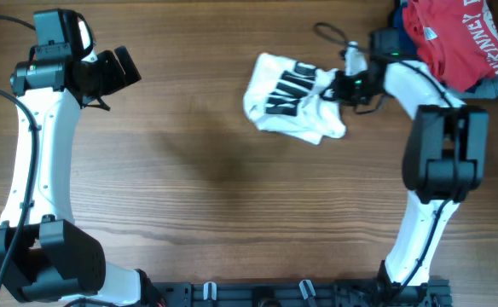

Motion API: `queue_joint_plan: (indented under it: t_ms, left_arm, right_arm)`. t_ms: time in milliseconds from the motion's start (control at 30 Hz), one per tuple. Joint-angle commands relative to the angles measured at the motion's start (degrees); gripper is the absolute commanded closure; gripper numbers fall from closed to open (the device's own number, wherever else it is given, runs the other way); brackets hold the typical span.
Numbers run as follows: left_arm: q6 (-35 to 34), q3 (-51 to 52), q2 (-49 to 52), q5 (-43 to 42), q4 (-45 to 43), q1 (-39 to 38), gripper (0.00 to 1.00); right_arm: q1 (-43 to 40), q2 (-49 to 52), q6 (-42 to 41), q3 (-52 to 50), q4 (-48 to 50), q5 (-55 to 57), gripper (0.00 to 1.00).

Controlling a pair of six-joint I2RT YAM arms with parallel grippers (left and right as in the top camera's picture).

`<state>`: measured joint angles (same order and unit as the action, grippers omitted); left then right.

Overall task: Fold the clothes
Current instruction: 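Lift the bundle and carry it rightward toward the clothes stack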

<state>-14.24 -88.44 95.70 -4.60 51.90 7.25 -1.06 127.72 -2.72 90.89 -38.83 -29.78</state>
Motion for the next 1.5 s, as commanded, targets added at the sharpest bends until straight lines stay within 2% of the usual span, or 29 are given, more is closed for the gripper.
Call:
queue_joint_plan:
  t_ms: [0,33,67,100,167,200,333,567,900,1100,1300,1467]
  left_arm:
    - [0.28,0.26,0.44,-1.42,0.09,0.28,0.0]
    - [0.28,0.26,0.44,-1.84,0.11,0.26,0.0]
    - [0.31,0.26,0.44,-2.27,0.09,0.26,0.0]
    - [0.28,0.26,0.44,-2.54,0.09,0.26,0.0]
    - [0.28,0.26,0.44,-2.67,0.11,0.26,0.0]
    - [0.28,0.26,0.44,-2.67,0.11,0.26,0.0]
    - [0.28,0.26,0.44,-2.75,0.13,0.26,0.0]
    - [0.31,0.26,0.44,-3.06,0.13,0.26,0.0]
    - [0.31,0.26,0.44,-3.5,0.26,0.26,0.0]
    - [0.31,0.26,0.44,-3.5,0.24,0.26,0.0]
    - [0.31,0.26,0.44,-3.5,0.26,0.26,0.0]
    - [0.31,0.26,0.44,-3.5,0.28,0.26,0.0]
  right_arm:
    - [1.18,2.56,1.2,0.42,-0.96,-1.53,0.96]
    - [1.2,2.56,1.11,0.42,-0.9,-3.32,0.95]
    - [1.2,2.56,0.96,0.42,-0.83,-5.95,0.89]
    - [1.2,2.56,-0.2,0.42,-0.83,-8.63,0.67]
    - [1.2,2.56,-5.31,0.42,-1.2,-13.03,0.42]
    - [1.2,2.56,-7.52,0.39,-1.4,-14.86,0.36]
    - [1.25,2.56,-19.71,0.39,-1.95,-14.8,0.25]
    - [1.77,2.56,-30.36,0.39,-4.26,-1.18,0.16]
    - [1.09,1.2,-34.77,0.39,-12.76,18.95,0.15]
    - [0.94,-2.82,-29.68,0.39,-13.25,17.38,0.15]
    - [3.87,-6.45,-24.98,0.39,-12.39,14.88,0.04]
    - [7.23,-6.21,-24.96,0.37,-11.56,14.69,0.02]
